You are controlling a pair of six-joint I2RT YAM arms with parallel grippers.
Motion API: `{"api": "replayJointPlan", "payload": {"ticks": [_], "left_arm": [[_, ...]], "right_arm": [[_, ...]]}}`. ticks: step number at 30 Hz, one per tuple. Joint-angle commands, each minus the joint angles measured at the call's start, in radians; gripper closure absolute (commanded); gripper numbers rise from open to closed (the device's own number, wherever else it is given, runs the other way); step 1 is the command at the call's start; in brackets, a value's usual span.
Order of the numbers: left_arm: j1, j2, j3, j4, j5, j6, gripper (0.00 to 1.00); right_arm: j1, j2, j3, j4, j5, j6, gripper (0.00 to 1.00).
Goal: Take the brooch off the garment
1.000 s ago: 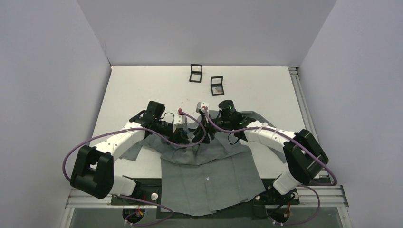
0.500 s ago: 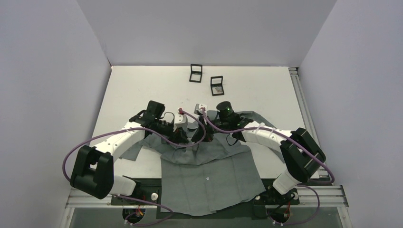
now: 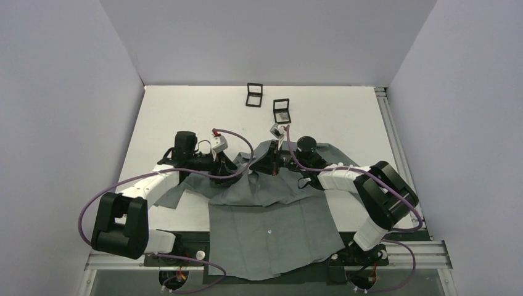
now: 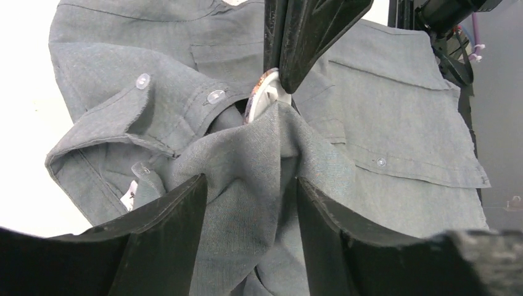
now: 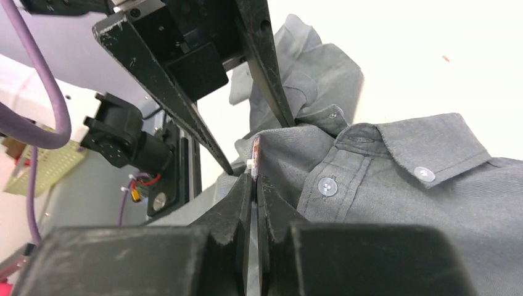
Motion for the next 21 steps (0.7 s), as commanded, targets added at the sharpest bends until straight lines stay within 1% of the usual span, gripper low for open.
{"api": "replayJointPlan", "payload": {"ticks": [1,2,3,4,5,7,8,9,11,13,15,21], "left_arm": [[0.026,-0.048,-0.025,0.185,0.087,-0.122,0.46],[0.032,-0.053,-0.043,0.226,0.09,-0.155,0.44],[0.041,-0.069,-0.054,0.332,0.089,-0.235,0.41],[0.043,-0.075,-0.076,0.384,0.08,-0.275,0.39],[0.048,-0.079,-0.085,0.489,0.073,-0.363,0.36],[0.049,-0.078,-0.104,0.611,0.038,-0.466,0.33],[0.049,-0.078,-0.11,0.651,0.005,-0.496,0.32],[0.049,-0.075,-0.125,0.733,-0.012,-0.553,0.28],[0.042,-0.071,-0.131,0.812,-0.045,-0.606,0.23],[0.029,-0.064,-0.125,0.813,-0.055,-0.608,0.22],[0.013,-0.06,-0.119,0.778,-0.056,-0.592,0.22],[-0.021,-0.046,-0.118,0.741,-0.048,-0.564,0.24]], "right_arm": [[-0.006,0.022,-0.027,0.306,-0.011,0.175,1.0],[-0.006,0.023,-0.034,0.313,-0.011,0.18,1.0],[-0.006,0.024,-0.037,0.328,-0.008,0.182,1.0],[-0.007,0.024,-0.043,0.335,-0.007,0.191,1.0],[-0.007,0.025,-0.045,0.345,-0.003,0.195,1.0],[-0.008,0.026,-0.05,0.355,0.004,0.205,1.0],[-0.008,0.026,-0.055,0.359,0.007,0.211,1.0],[-0.008,0.027,-0.056,0.367,0.013,0.216,1.0],[-0.008,0.034,-0.063,0.391,0.017,0.243,1.0],[-0.008,0.04,-0.069,0.412,0.019,0.263,1.0],[-0.008,0.044,-0.071,0.424,0.019,0.27,1.0],[-0.008,0.049,-0.071,0.45,0.019,0.29,1.0]]}}
